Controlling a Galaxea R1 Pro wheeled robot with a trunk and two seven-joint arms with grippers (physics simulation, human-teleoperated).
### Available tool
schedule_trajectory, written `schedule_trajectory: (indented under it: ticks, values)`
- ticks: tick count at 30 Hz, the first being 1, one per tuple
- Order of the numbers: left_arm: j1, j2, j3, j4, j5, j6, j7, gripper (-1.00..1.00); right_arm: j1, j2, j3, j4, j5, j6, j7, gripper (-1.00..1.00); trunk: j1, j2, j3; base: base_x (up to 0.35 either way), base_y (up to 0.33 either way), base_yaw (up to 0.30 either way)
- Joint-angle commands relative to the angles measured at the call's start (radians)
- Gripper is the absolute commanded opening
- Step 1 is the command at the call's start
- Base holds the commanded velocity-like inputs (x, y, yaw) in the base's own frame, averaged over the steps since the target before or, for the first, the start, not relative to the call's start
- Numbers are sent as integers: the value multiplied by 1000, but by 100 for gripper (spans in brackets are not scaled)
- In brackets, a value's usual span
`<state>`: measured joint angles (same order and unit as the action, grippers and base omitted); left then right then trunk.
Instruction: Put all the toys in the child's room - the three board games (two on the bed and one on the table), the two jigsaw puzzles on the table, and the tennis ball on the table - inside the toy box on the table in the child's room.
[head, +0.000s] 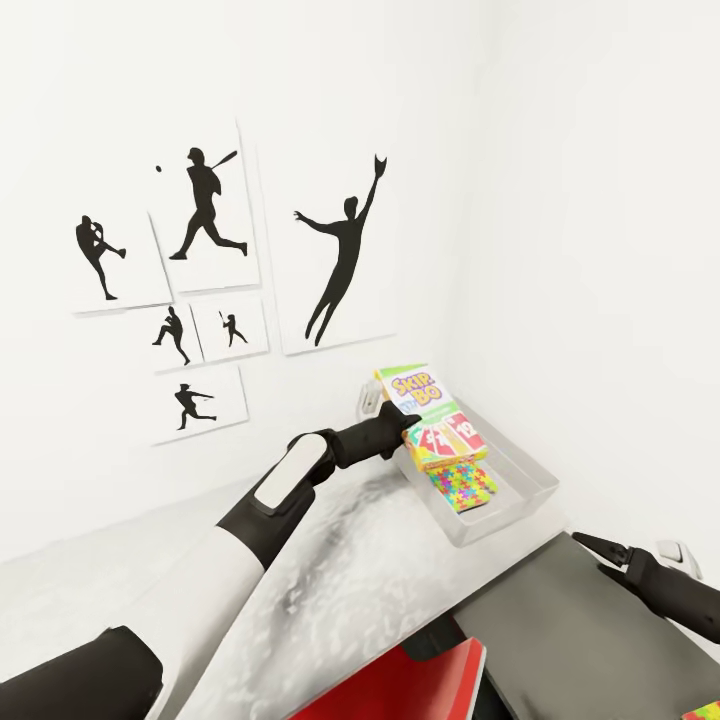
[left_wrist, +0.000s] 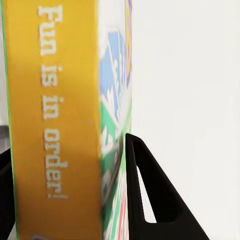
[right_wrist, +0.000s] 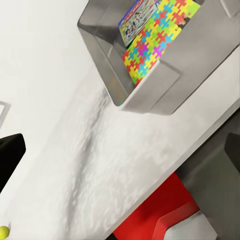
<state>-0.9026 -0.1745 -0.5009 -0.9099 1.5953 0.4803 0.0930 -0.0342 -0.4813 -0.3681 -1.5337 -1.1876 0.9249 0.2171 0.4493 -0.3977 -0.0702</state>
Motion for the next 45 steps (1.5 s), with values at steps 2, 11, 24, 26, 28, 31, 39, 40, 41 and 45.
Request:
schedule_trajectory:
  ticks: [2,11,24,26,28,31,39,40,41,45]
  values:
    - [-1,0,0,-1,11,1,9,-100,-1,1,-1,1,9,5,9,100,1,-2,-2,0,0,0]
    - [-1,0,-1,-1,11,0,8,-100,-1,1,-2,7,9,5,8,100,1,-2,-2,0,-56,0]
    - [-1,0,-2,-2,11,0,8,-100,-1,1,-2,8,9,3,8,100,1,-2,-2,0,-31,0]
    - [-1,0,-2,-2,11,0,8,-100,-1,1,-2,9,9,3,8,100,1,-2,-2,0,-135,0]
    - [-1,0,-2,-3,11,0,8,-100,-1,1,-2,9,9,3,8,100,1,-2,-2,12,-174,0]
    - [-1,0,-1,-2,11,-1,8,-100,-1,1,-2,9,9,3,8,100,1,-2,-2,6,-72,0]
    - [-1,0,-1,-2,11,-2,7,-100,-1,1,-2,10,9,3,8,100,1,-2,-2,1,-9,-3]
    - [-1,0,-1,-1,11,-1,7,-100,-1,1,-2,10,9,3,8,100,1,-2,-2,0,-1,-100]
    - [-1,0,-1,-1,11,-1,7,-100,-1,1,-2,10,8,3,8,100,1,-2,-2,0,0,-162]
    - [-1,0,-1,-1,12,0,7,-100,-1,1,-2,10,8,3,8,100,1,-2,0,0,0,-227]
